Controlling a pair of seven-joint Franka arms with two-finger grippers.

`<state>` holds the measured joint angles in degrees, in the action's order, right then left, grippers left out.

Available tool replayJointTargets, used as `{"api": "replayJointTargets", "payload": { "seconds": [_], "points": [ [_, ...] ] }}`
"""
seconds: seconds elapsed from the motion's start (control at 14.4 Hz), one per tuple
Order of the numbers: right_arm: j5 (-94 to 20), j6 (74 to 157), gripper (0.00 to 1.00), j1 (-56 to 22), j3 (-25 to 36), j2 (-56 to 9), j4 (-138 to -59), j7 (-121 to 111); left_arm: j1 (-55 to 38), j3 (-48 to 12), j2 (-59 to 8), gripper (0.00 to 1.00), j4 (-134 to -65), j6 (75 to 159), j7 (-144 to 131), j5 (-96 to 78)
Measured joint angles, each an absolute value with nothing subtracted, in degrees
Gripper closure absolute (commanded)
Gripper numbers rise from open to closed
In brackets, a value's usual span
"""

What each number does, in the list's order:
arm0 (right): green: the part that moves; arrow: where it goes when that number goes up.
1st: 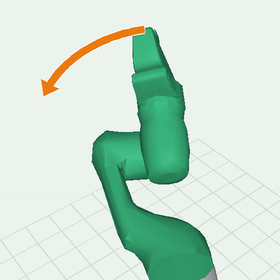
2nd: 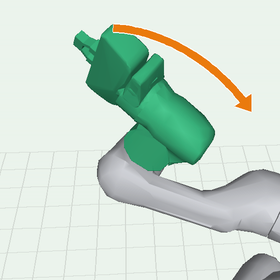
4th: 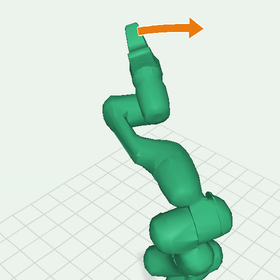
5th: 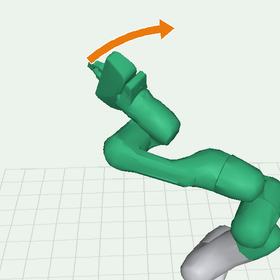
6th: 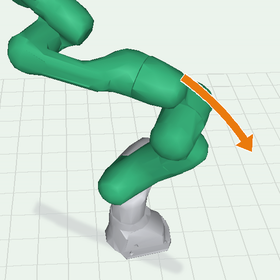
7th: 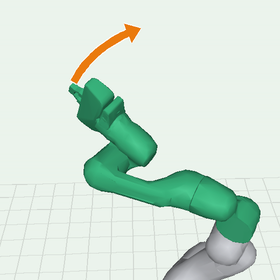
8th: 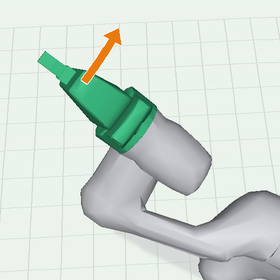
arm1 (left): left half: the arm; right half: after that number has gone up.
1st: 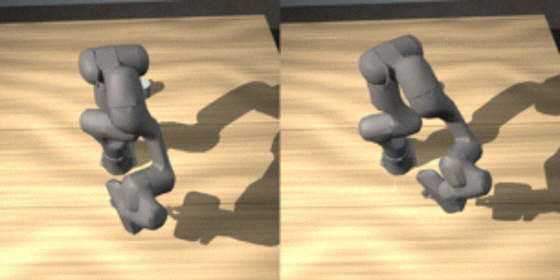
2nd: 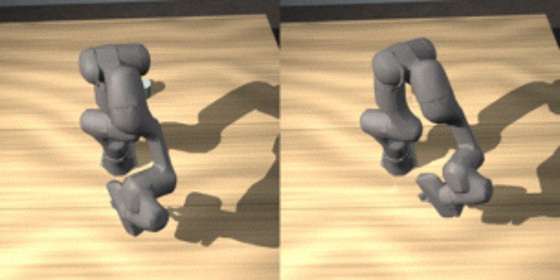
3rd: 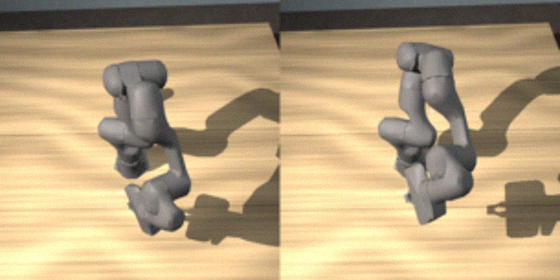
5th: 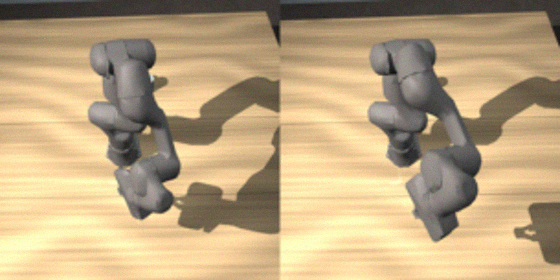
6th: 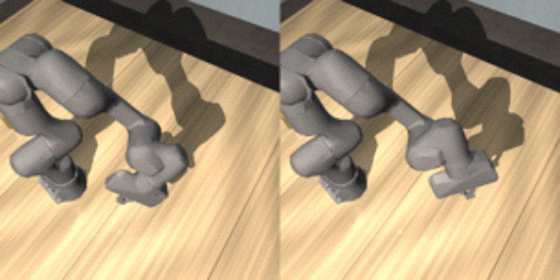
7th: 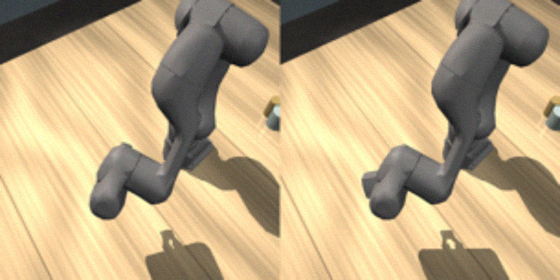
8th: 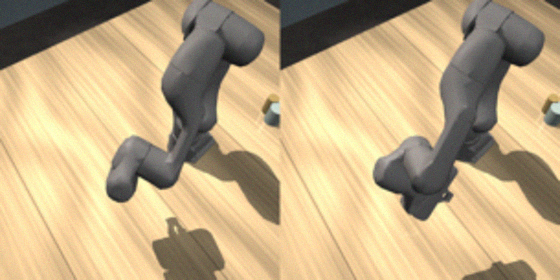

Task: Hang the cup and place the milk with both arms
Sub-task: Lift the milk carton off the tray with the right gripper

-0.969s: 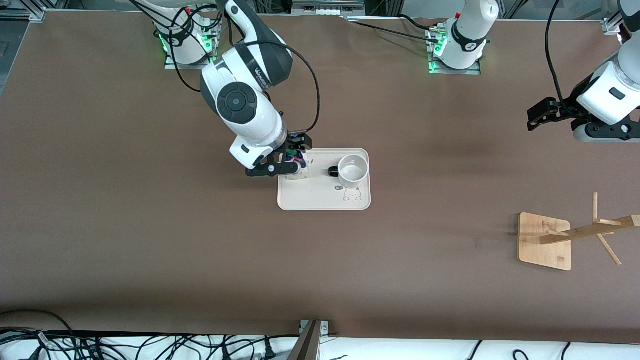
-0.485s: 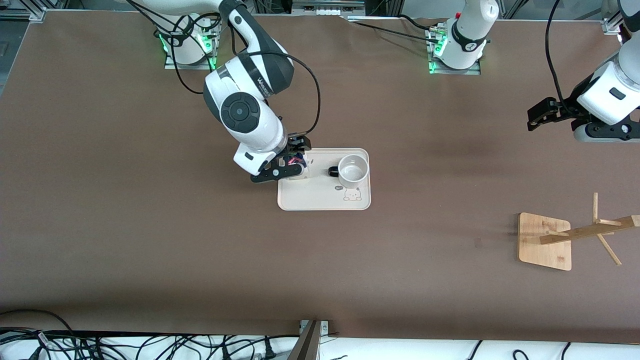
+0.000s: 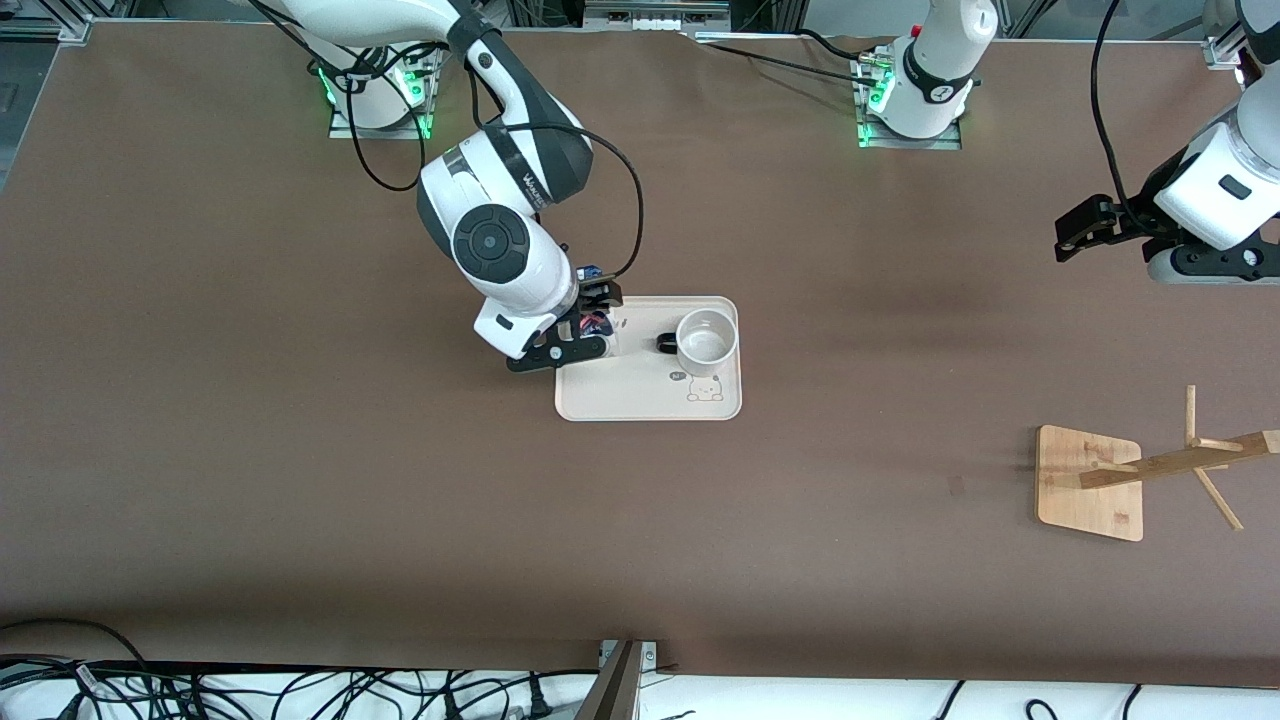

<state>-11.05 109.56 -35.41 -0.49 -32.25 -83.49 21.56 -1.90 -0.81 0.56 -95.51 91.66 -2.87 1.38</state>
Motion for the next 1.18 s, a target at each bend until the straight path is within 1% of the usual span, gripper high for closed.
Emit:
{"api": "replayJointTargets", "payload": {
  "seconds": [0.55, 1.11, 1.18],
  "points": [
    [-11.0, 109.5, 0.00, -37.3, -0.6, -33.3, -83.5, 21.5, -1.9, -0.8, 0.5, 0.00, -95.5, 91.7, -2.9, 1.4],
    [-11.0, 109.3, 0.00, -37.1, -0.1, -33.6, -84.5, 17.8, -2.0, -0.9, 0.5, 0.00, -95.5, 91.7, -2.9, 1.4],
    [-11.0, 109.3, 0.17, -36.9, 0.0, -33.6, -84.6, 16.9, -2.1, -0.9, 0.5, 0.00, -95.5, 91.3, -2.9, 1.4]
  ]
}}
